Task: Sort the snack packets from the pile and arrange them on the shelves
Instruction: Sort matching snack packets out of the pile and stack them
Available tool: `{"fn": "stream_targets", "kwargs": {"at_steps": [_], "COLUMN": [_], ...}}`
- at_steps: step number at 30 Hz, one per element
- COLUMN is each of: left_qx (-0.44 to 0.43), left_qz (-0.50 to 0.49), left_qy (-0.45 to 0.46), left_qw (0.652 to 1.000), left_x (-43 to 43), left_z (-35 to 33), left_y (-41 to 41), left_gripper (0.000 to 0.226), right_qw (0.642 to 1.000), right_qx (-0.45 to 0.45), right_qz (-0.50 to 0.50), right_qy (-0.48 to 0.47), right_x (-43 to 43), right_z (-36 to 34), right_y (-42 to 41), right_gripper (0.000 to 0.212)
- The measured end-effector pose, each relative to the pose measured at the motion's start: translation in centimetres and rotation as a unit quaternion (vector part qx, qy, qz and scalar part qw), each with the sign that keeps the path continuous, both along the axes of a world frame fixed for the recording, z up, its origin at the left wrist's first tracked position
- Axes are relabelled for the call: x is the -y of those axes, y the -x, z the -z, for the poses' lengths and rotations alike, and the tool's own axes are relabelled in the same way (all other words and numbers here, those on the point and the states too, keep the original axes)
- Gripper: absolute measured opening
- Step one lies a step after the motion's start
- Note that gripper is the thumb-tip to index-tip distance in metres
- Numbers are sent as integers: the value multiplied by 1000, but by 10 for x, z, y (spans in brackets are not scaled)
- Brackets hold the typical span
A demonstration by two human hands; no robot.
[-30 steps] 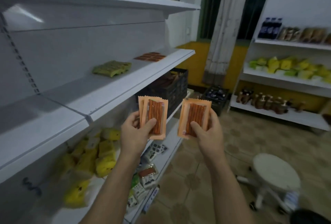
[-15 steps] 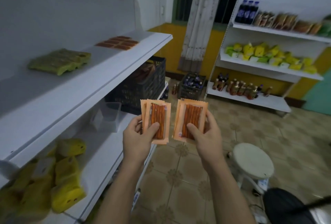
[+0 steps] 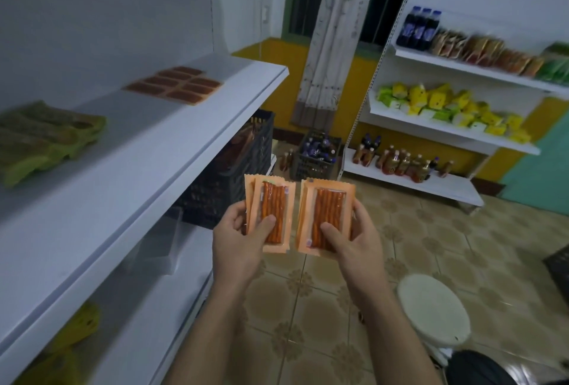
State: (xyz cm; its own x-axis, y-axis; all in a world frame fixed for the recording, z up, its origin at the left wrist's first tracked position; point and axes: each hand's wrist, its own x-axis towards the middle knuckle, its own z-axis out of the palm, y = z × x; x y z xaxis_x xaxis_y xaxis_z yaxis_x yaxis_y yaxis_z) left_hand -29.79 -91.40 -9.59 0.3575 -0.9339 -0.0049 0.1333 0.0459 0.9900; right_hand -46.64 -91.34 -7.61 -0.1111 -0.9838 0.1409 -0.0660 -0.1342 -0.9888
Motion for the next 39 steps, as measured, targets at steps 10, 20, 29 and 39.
{"fn": "stream_targets", "kwargs": {"at_steps": [10,20,29,39], "left_qx": [9,31,44,-1], "left_qz": [-41,-88,-183,-263], "left_qy": [-10,5,18,75], "left_qw": [999,996,982,962], "left_x": [100,235,303,382], "left_z": [3,-25,-42,-54], "left_y": [29,100,89,7], "left_gripper": [30,31,30,26], "right_qw": [999,992,971,936], "right_qx": [27,73,117,80], "right_qz": [-36,-101,-209,-343], "right_qy": [-7,2,-25,-1], "right_x": [119,279,373,473], "right_z": [19,-7,-27,-51], "right_y": [30,97,80,-34], "right_gripper": [47,50,45,45]}}
